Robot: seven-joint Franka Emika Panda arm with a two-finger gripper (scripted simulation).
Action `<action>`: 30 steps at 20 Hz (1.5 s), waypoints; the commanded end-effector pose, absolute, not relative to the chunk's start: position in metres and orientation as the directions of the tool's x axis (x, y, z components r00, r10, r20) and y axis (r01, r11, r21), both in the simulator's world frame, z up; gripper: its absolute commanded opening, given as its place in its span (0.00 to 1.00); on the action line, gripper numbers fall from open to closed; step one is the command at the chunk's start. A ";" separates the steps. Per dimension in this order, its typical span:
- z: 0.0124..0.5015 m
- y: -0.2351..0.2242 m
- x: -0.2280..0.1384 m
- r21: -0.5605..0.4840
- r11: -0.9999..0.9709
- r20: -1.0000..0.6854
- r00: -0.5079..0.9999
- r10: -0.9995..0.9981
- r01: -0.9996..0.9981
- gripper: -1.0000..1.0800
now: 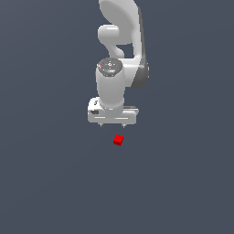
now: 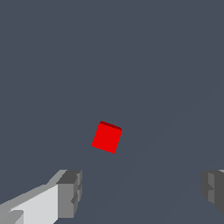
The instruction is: Pick up the red cube and move it to a goal position.
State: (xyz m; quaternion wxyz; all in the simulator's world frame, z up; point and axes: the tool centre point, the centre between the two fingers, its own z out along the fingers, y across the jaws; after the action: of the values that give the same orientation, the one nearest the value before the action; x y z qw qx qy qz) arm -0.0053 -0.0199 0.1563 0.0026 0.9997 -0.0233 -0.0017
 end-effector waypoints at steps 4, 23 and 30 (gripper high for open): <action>0.154 -0.019 -0.005 0.005 -0.999 -0.003 0.999 -0.052 -0.052 0.96; 0.045 0.003 -0.004 0.003 -0.950 0.000 0.950 -0.314 -0.314 0.96; 0.020 0.008 -0.002 0.001 -0.929 0.000 0.929 -0.371 -0.371 0.96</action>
State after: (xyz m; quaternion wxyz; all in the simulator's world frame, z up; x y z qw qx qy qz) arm -0.0029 0.0071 0.0232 0.0006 0.9830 -0.1834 -0.0007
